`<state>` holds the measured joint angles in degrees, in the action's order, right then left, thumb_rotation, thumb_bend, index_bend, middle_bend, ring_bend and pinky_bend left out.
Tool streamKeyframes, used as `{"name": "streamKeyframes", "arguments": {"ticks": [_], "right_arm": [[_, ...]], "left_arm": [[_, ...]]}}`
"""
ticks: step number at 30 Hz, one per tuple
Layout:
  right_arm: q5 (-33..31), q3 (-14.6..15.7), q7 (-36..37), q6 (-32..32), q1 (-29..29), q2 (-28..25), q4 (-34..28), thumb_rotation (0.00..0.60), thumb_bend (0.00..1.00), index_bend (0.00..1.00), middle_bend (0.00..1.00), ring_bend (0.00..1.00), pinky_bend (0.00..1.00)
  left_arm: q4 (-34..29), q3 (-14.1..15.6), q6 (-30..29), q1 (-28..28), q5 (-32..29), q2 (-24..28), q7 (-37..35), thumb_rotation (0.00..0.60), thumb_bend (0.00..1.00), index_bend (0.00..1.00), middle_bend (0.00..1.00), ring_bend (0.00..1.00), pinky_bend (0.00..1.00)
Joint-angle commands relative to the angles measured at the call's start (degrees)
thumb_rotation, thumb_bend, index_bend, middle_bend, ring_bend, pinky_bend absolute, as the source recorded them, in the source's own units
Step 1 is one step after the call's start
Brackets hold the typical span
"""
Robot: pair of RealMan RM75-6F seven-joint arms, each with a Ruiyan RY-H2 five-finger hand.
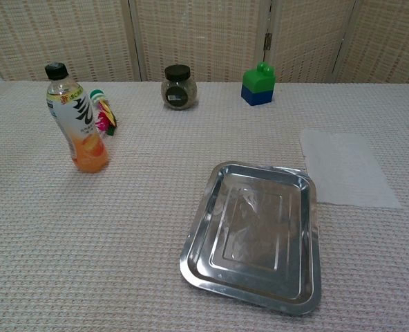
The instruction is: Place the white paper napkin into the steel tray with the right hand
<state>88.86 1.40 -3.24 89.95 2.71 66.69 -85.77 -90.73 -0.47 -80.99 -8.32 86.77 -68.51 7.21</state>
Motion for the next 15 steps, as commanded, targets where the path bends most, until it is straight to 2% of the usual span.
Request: {"name": "streamKeyframes", "arguments": {"ticks": [1, 5, 8, 10, 15], "right_arm": [[-0.1, -0.2, -0.4, -1.0, 0.2, 0.2, 0.1, 0.600, 0.41, 0.00, 0.00, 0.00, 0.00], [-1.0, -1.1, -0.3, -3.1, 1.2, 0.6, 1.3, 0.600, 0.41, 0.00, 0.00, 0.00, 0.00], [-1.0, -2.8, 1.9, -5.7, 3.8, 1.3, 5.3, 0.600, 0.41, 0.00, 0.00, 0.00, 0.00], [-0.1, -4.0, 6.4, -8.3, 6.7, 2.7, 11.6, 0.600, 0.39, 0.00, 0.00, 0.00, 0.00], [2.7, -3.5, 16.1, -15.5, 13.0, 8.1, 28.8, 0.600, 0.36, 0.05, 0.00, 0.00, 0.00]], "left_arm": [[0.1, 0.0, -0.1, 0.1, -0.2, 0.1, -0.1, 0.600, 0.58, 0.00, 0.00, 0.00, 0.00], [0.2, -0.2, 0.2, 0.0, -0.5, 0.1, -0.3, 0.600, 0.58, 0.00, 0.00, 0.00, 0.00], [0.4, -0.4, 0.2, 0.0, -0.7, 0.1, -0.5, 0.600, 0.58, 0.00, 0.00, 0.00, 0.00], [0.6, -0.4, 0.4, 0.0, -1.1, -0.1, -0.4, 0.600, 0.58, 0.00, 0.00, 0.00, 0.00], [1.3, -0.7, 0.9, 0.0, -2.6, -0.8, 1.1, 0.600, 0.58, 0.00, 0.00, 0.00, 0.00]]}}
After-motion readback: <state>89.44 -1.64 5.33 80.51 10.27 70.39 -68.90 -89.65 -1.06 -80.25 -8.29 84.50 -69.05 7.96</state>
